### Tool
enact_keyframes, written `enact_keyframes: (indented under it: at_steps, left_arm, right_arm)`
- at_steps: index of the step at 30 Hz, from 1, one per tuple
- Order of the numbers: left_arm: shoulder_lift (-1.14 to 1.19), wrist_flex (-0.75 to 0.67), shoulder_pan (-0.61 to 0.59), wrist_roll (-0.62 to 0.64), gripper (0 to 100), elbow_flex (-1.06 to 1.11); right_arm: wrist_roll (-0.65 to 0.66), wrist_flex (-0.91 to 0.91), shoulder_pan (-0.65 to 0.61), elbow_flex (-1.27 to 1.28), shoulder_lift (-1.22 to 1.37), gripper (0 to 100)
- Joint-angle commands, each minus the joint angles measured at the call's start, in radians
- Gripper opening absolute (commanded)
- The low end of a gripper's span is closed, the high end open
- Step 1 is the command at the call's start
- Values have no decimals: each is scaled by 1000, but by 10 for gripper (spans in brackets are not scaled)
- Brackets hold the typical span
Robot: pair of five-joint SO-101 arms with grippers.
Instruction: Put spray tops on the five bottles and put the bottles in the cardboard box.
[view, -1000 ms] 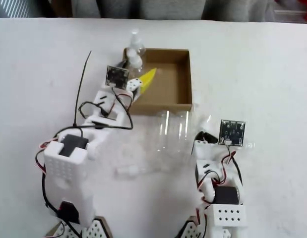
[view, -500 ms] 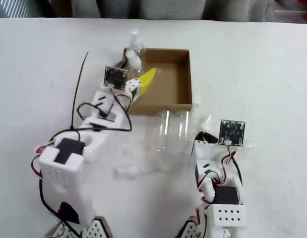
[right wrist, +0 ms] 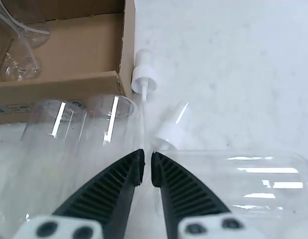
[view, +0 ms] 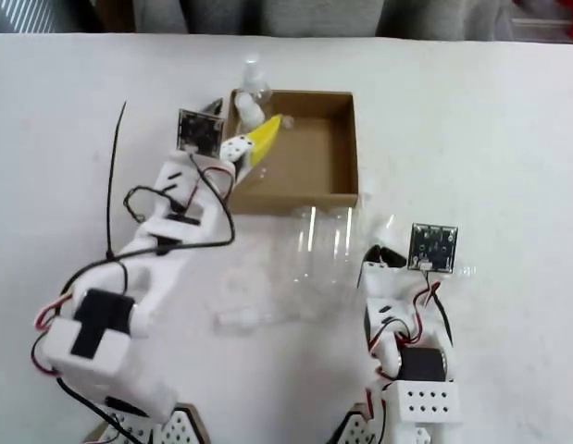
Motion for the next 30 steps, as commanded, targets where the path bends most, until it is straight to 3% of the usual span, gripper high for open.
enact_keyframes:
  at_steps: [1,8,17,30]
  left_arm:
    - [-156,5,18,6,352,41]
    - [-389,178,65,5,352,126]
    - [-872,686,67,9,347,120]
    - [-1368,1246,56,9,318,118]
  right_arm:
    - [12,-22,2,12,-2,17]
    - [12,-22,2,12,-2,17]
    - [12,-22,2,12,-2,17]
    - [12,-22,2,12,-1,17]
